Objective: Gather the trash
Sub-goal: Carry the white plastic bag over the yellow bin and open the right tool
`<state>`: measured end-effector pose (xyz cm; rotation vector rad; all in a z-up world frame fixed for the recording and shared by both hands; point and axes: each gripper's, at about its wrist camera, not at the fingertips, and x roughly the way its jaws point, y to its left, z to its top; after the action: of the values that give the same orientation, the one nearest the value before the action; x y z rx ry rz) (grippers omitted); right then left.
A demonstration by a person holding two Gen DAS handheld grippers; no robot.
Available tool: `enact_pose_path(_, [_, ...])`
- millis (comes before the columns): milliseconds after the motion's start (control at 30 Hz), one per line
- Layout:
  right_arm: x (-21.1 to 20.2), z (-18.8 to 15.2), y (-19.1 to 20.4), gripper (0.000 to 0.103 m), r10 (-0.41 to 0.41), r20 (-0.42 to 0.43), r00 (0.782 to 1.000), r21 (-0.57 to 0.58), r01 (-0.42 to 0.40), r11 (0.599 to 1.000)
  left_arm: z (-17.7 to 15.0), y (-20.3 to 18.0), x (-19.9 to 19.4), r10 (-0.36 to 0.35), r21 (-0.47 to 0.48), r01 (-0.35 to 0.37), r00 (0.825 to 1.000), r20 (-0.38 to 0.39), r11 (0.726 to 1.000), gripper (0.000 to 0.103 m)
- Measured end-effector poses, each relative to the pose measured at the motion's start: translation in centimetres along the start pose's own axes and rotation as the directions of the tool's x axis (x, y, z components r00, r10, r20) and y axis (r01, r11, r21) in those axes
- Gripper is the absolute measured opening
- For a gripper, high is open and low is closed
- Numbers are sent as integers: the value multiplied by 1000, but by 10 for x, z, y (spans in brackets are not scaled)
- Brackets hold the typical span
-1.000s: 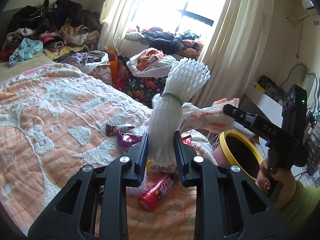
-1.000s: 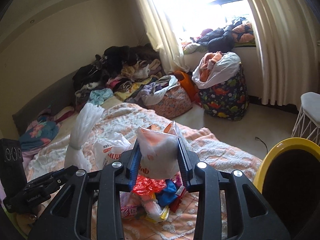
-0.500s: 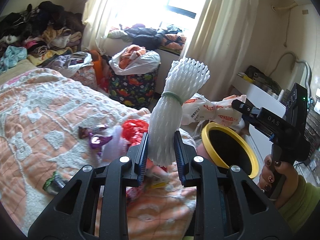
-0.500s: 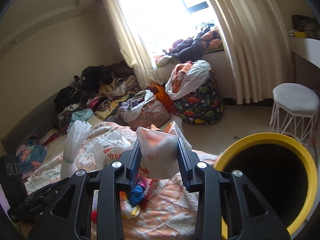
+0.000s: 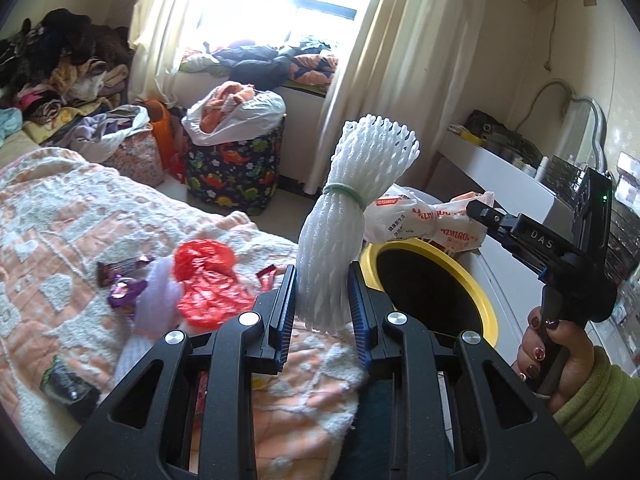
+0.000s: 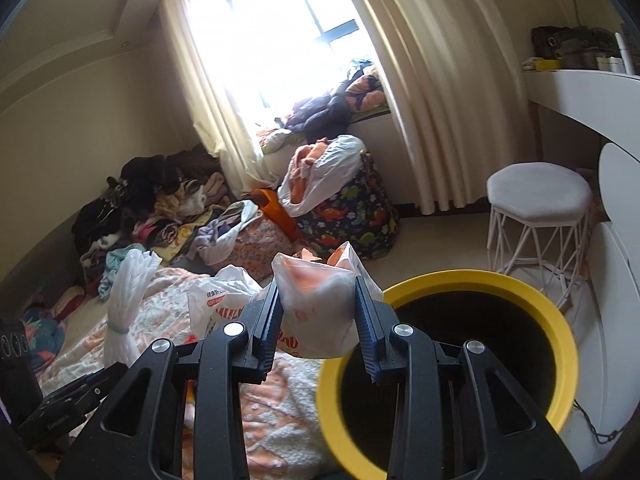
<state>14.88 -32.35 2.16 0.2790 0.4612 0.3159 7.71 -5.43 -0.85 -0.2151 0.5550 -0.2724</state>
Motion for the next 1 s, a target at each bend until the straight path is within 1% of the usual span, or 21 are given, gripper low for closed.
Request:
enact_pose_path(233, [-6,2,-32,33,-78,11,997,45,78,996,0,-18,19,-29,25,29,999,-24,999,19])
enact_pose_path(433, [-11,2,-59,33,-144,13,989,83,143,986,-1,-30,33,-46,44,48,998,-47,998,19])
enact_pose_path(700, [-8,-3,-87,33,-239,-20,971,109,240,965,-2,-47,54,-67,70,72,995,-74,995,19])
enact_pose_path(800, [-5,-5,-96,33,-276,-45,960,102,280,955,-3,-56,62,-74,83,82,993,-86,993,19])
enact_pose_path(1000, [-1,-10,-106,33,-328,-76,942,77,334,939,-7,-73,85,-90,106,104,988,-127,989,19])
